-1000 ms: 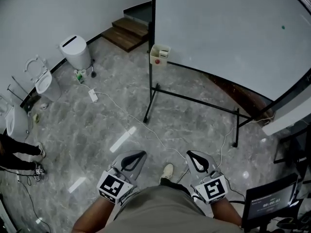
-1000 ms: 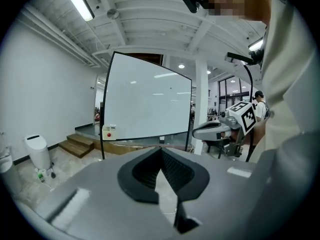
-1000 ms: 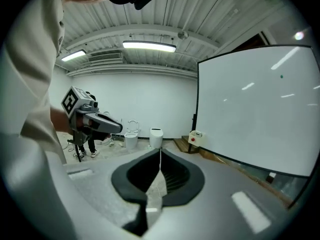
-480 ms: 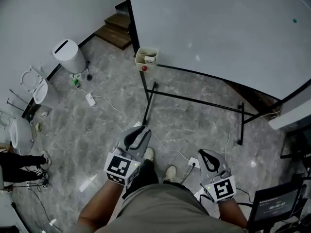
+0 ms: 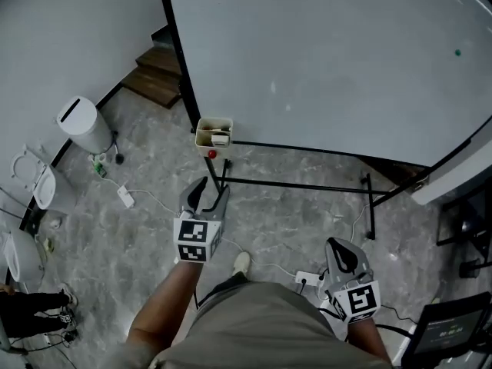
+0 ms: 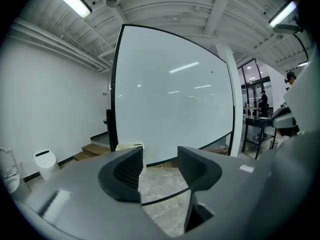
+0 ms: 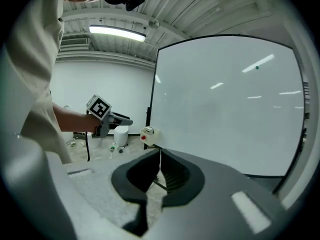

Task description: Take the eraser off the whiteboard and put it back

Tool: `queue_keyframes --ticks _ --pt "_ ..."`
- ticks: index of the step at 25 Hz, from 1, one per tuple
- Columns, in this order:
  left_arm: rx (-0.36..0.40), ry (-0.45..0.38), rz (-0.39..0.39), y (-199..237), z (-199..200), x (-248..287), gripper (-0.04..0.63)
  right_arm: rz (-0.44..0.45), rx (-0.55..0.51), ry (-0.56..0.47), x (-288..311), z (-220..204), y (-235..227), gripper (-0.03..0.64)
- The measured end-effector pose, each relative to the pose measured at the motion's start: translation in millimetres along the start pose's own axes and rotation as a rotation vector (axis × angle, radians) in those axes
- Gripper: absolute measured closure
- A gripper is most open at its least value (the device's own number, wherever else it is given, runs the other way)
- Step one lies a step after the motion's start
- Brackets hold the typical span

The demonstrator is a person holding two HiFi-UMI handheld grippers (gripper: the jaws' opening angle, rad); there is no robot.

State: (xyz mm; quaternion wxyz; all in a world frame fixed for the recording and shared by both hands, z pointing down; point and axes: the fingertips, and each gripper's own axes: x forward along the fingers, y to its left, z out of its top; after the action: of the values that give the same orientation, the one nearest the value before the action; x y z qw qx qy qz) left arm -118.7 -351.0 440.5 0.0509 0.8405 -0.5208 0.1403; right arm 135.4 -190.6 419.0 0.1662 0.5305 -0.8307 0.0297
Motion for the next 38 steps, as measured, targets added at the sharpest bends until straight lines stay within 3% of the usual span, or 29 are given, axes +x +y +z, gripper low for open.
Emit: queue_keyframes --ticks 8,18,23,27,38 --pt "0.011 0.034 0.024 59.1 -6.1 101.2 0.347 -0.097 0.034 0.043 41.8 2.6 -15.5 0.611" --pt "0.033 0.087 0.062 80.8 -32.2 176.8 0.279 -0.186 0.065 0.105 61.5 -2.6 -31.9 0.611" --pt "0.023 0.099 0.067 80.3 -40.3 195.3 0.281 -0.191 0.061 0.132 69.7 -2.8 -41.9 0.611" --pt "0.024 0.084 0.071 80.5 -38.7 197.3 0.321 -0.184 0.059 0.141 73.4 -1.8 -44.7 0.611" --pt "0.040 0.031 0.084 81.3 -18.7 187.1 0.316 -0.162 0.068 0.133 71.2 -8.4 -51.6 0.611"
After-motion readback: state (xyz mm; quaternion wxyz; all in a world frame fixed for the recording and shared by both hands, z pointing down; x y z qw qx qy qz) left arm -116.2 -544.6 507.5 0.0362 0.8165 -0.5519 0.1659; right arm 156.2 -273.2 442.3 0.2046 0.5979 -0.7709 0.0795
